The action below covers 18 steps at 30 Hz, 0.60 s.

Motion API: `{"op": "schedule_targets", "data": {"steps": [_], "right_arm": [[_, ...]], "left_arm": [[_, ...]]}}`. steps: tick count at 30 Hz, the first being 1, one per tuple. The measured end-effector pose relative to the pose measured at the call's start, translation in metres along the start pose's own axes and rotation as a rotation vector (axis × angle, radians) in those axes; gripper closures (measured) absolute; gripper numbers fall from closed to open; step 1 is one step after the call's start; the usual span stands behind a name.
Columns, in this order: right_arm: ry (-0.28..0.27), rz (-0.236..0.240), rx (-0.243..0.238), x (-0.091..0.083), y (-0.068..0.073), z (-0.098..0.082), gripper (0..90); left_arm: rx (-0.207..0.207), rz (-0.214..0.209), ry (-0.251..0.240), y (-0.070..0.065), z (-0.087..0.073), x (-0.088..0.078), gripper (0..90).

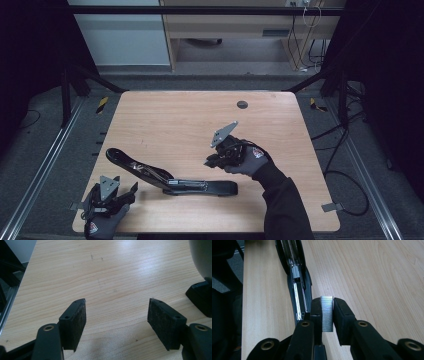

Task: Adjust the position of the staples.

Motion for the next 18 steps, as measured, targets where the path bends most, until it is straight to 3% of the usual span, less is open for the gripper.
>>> {"op": "schedule_targets", "data": {"steps": [18], "right_arm": [[0.031, 0.080, -0.054, 0.025, 0.010, 0.005, 78.1]], "left_arm": [[-0.002, -0.003, 0.004, 0.000, -0.001, 0.000, 30.7]]}}
Point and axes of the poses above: each handheld gripper's, and its own axes: x roughly forward along the jaws, z roughly out of its top, y roughly to its left, the point moved 6 cm from there along x, roughly forward along the jaws, and after that the axes turned 8 degrees about -y, right-handed, at the moved point
